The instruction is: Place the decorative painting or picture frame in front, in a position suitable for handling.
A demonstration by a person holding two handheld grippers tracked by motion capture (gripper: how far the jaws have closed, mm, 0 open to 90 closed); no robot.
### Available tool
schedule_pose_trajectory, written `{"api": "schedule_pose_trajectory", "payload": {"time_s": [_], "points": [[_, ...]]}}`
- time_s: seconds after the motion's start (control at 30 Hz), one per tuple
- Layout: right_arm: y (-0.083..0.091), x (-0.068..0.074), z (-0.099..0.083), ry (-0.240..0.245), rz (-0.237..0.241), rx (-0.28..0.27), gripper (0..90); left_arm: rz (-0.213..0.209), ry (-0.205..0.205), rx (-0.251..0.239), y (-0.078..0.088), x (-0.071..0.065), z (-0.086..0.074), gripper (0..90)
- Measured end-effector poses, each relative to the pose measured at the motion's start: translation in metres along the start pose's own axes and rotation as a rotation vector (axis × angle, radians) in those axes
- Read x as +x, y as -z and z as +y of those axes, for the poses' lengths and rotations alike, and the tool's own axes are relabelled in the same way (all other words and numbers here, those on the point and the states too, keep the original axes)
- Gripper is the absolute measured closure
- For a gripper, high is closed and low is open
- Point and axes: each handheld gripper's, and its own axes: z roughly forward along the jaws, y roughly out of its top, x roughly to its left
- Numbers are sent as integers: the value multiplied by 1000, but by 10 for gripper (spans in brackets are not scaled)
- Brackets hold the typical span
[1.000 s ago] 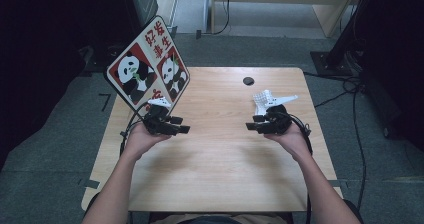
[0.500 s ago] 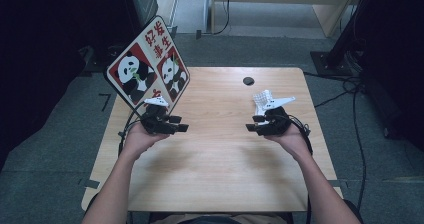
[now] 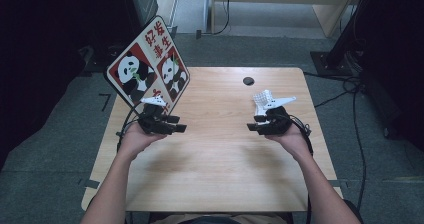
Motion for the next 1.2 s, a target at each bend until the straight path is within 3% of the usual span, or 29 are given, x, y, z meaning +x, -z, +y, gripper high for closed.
{"api": "schedule_pose_trajectory", "payload": {"time_s": [0.3, 1.2], "points": [[2, -3, 0, -7, -4, -1, 491, 5, 8, -17, 9, 0, 0, 417], [-14, 2, 9, 43, 48, 38, 473, 39, 45, -50, 38, 3, -18, 405]]}}
